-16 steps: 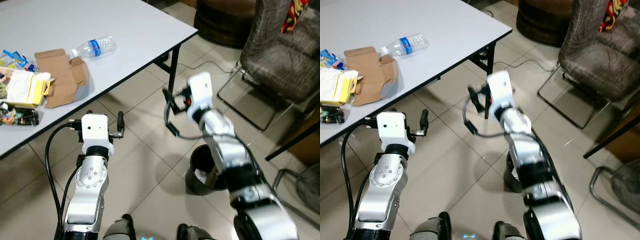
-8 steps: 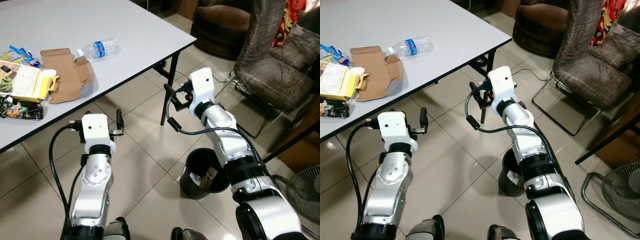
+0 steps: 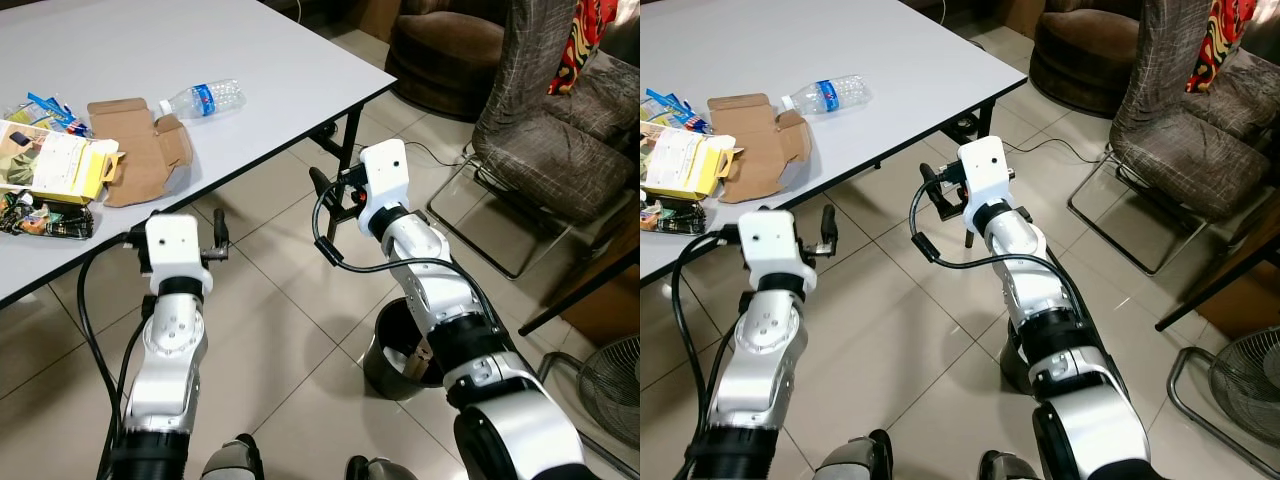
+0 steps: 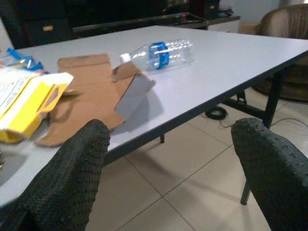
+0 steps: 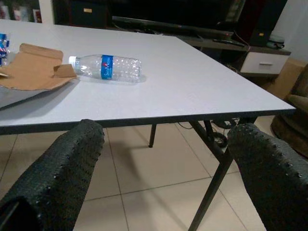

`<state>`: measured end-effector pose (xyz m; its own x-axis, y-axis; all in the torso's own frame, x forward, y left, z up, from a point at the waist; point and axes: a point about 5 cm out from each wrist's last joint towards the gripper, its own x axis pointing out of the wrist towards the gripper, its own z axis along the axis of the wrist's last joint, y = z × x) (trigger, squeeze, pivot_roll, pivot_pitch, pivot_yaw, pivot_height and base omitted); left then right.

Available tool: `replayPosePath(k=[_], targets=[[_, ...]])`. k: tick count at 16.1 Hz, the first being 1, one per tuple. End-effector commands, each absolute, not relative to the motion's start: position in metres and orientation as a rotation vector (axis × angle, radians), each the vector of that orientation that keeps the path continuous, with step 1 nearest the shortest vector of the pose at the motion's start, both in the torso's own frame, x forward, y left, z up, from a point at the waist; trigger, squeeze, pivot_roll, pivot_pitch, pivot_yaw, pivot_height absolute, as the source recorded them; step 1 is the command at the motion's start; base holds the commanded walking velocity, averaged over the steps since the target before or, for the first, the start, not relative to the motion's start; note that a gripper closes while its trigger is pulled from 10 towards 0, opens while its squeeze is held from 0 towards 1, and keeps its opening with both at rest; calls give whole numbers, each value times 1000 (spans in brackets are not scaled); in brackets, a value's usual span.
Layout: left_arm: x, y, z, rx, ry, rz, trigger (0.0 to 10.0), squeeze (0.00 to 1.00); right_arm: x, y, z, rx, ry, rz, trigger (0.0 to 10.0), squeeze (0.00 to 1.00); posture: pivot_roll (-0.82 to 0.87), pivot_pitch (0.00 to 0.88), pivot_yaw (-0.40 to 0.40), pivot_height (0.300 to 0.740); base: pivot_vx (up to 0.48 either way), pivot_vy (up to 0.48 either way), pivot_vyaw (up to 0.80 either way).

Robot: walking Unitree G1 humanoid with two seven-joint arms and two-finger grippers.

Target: Picking trash to rubbish bin

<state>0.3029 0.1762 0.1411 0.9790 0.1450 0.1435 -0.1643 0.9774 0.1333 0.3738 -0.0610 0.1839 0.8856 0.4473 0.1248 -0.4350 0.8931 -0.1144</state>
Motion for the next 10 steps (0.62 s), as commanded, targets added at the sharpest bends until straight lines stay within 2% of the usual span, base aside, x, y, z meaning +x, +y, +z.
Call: replayPosePath(k=[1, 5, 10], targets=[[305, 175, 140, 142, -135, 140, 10000, 0, 377, -65, 189, -61, -172, 438, 10000, 0, -27, 105, -33, 740, 0, 0, 0], [291, 193, 132, 176, -186, 198, 10000, 0, 364, -61, 173, -22, -181, 445, 10000, 0, -30, 97, -15, 740, 0, 0, 0], [297, 201, 131, 163, -198, 248, 10000, 0, 362, -62, 171, -45, -194, 486, 10000, 0, -38, 93, -30, 740, 0, 0, 0]])
